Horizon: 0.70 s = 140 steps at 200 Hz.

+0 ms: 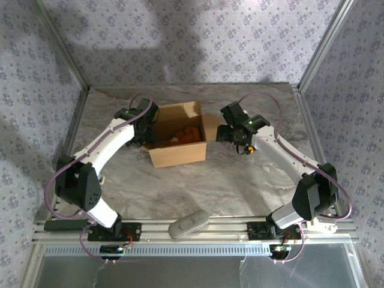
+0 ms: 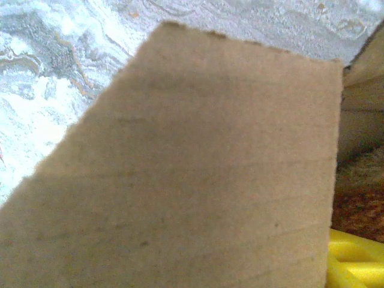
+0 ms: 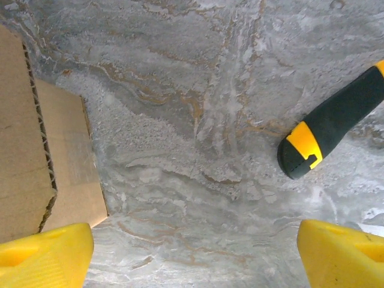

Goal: Unpack the express box

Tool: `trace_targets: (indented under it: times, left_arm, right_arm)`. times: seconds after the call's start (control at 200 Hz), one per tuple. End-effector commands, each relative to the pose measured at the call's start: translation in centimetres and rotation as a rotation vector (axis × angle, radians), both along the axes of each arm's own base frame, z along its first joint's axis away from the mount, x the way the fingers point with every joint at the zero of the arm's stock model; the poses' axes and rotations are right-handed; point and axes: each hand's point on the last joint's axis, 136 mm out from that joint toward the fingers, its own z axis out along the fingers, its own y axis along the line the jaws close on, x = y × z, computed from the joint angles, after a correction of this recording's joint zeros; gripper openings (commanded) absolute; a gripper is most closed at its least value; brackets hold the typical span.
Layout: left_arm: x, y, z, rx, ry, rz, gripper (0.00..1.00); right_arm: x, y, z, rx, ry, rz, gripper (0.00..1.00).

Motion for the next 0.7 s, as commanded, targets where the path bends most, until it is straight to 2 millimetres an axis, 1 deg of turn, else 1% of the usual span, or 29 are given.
trace_targets:
  times: [0.0,0.16,0.355,0.44,0.565,0.63,0.695]
  left_arm:
    - [2.3,-0.1,1.5,0.025,-0.067,-0.004,0.67]
    - [4.2,-0.9,2.9,0.025,-0.094,-0.018,0.66]
    - [5.4,-1.3,4.9,0.015,-0.144,-0.027,0.66]
    - [5.4,-1.3,5.7,0.009,-0.154,-0.031,0.67]
    - [4.7,-1.2,6.9,-0.020,-0.176,-0.027,0.68]
    - [4.2,-1.1,7.5,-0.034,-0.192,-0.023,0.68]
    - [3.5,-0.9,8.2,-0.050,-0.207,-0.017,0.68]
  right_arm:
    - [0.3,0.9,-0.2,0.063,0.002,-0.002,0.89]
    - [0.8,0.9,1.8,0.085,-0.041,0.018,0.89]
    - [1.0,0.7,5.3,0.100,-0.108,0.043,0.89]
    - [1.0,0.7,7.1,0.120,-0.143,0.048,0.90]
    - [0.7,1.4,9.8,0.134,-0.193,0.092,0.89]
    - [0.5,2.2,11.5,0.146,-0.214,0.130,0.89]
    - [0.3,3.4,13.2,0.147,-0.239,0.178,0.89]
